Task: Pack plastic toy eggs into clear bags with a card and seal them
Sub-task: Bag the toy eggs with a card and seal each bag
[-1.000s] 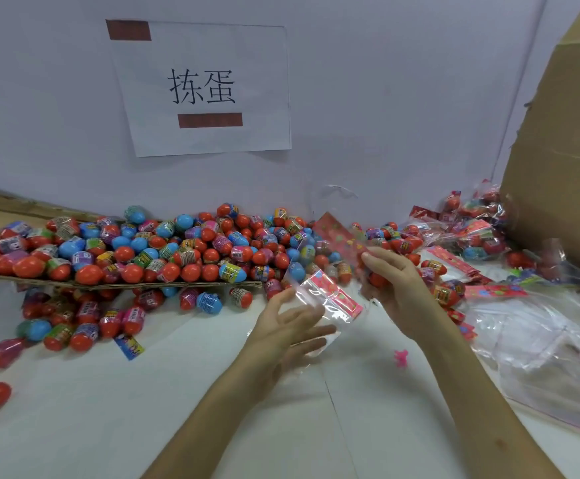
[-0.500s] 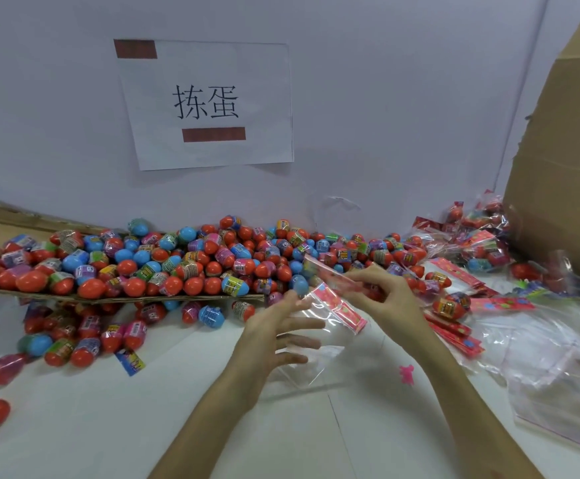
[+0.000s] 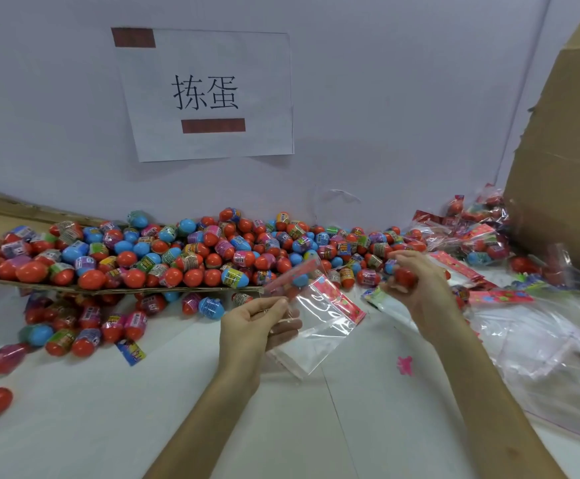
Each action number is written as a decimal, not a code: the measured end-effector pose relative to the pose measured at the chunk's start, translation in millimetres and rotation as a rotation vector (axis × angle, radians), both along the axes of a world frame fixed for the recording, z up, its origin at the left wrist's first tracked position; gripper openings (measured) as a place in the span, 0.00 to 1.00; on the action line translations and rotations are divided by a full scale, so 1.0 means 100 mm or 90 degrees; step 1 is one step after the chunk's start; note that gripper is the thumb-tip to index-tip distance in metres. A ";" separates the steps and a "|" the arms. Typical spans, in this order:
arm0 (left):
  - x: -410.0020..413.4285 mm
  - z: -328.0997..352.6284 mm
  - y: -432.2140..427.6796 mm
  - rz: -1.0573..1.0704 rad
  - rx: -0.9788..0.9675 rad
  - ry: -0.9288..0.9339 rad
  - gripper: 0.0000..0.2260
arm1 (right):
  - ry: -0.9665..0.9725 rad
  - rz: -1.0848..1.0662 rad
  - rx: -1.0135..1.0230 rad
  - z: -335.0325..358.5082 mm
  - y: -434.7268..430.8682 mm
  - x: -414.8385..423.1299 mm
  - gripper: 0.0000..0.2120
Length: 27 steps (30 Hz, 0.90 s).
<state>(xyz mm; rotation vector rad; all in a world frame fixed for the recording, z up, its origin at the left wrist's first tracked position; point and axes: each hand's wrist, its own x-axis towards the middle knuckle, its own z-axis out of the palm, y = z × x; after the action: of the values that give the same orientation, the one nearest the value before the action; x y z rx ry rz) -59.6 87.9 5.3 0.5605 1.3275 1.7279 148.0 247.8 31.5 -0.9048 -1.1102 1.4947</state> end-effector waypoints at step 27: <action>0.12 0.08 0.00 -0.102 0.060 0.103 0.41 | -0.455 -0.049 0.696 -0.32 -0.67 -0.71 0.09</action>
<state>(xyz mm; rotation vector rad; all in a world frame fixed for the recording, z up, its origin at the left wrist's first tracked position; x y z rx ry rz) -47.3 87.4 13.2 0.8519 1.2790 1.6467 77.0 180.9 0.0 -0.6432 -2.0574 0.2824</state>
